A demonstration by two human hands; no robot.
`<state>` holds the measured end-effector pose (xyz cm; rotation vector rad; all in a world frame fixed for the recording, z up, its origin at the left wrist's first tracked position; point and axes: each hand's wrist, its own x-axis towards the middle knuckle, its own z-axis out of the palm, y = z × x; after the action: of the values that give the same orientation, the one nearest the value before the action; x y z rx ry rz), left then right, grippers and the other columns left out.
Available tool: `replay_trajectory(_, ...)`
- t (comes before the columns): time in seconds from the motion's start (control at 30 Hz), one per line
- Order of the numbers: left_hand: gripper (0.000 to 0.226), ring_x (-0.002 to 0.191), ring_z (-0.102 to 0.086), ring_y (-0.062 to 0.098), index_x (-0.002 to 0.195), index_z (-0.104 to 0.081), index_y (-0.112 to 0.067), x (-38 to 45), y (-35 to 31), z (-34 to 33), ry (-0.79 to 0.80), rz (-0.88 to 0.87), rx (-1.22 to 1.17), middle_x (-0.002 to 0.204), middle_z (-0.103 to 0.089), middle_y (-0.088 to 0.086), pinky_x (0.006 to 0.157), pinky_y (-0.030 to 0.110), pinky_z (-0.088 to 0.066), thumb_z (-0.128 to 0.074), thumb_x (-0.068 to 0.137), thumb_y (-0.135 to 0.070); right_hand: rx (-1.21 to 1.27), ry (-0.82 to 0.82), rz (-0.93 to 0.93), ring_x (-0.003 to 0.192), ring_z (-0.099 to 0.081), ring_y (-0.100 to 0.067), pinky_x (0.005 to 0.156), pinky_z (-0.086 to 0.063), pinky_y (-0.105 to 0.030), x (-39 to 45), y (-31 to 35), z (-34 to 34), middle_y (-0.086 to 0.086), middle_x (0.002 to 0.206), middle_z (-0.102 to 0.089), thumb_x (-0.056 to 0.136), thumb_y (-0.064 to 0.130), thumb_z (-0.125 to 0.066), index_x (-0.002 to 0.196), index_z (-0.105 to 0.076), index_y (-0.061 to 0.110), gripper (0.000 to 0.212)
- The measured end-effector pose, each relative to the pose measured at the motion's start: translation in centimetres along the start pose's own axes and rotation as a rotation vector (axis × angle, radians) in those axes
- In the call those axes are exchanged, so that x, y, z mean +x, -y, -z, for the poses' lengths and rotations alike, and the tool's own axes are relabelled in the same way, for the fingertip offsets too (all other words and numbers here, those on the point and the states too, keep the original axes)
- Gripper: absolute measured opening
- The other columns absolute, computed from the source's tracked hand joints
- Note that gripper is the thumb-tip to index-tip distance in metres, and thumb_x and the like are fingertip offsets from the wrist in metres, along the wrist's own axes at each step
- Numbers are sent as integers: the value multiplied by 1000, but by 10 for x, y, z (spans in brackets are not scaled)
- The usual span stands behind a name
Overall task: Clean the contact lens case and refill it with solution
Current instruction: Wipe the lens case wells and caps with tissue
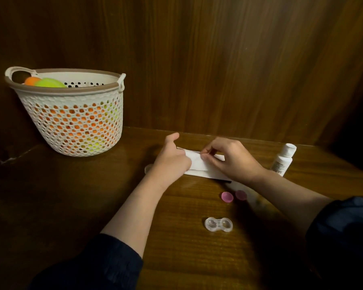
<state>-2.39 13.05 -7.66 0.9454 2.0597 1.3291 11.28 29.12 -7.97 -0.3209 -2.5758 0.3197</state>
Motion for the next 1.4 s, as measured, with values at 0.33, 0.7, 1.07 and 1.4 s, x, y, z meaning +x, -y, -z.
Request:
replay_trajectory(0.33, 112, 120, -68, 21, 168, -10, -38, -3, 2, 13, 97, -74, 96, 142, -65, 0, 104, 48, -59, -73, 91, 12, 86, 57, -96, 98, -68, 3, 88, -63, -35, 0, -2, -6, 26, 100, -71, 103, 35, -71, 108, -72, 40, 7)
replay_trajectory(0.7, 90, 137, -59, 19, 166, -18, -38, 0, 6, 7, 0, -84, 100, 134, -71, -7, 117, 59, -45, -75, 99, -20, 24, 205, -53, 118, -62, -1, 102, -56, -38, -3, 13, 5, 18, 142, -63, 87, 62, -69, 147, -56, 37, 66)
replay_trajectory(1.07, 96, 116, -68, 20, 162, -17, -45, 2, 12, 2, -19, -125, 200, 117, -72, -13, 109, 66, -45, -81, 93, -26, -45, -92, -126, 95, -69, -13, 77, -58, -38, 8, 9, -2, 7, 106, -77, 111, 24, -55, 117, -76, 21, 22)
replay_trajectory(1.4, 97, 113, -66, 12, 165, -15, -39, 2, 13, -5, -55, -166, 364, 111, -61, -23, 123, 63, -34, -79, 95, -18, 90, -335, -372, 67, -64, -11, 54, -46, -24, 40, -2, 2, 8, 79, -66, 112, 31, -50, 95, -63, 24, 23)
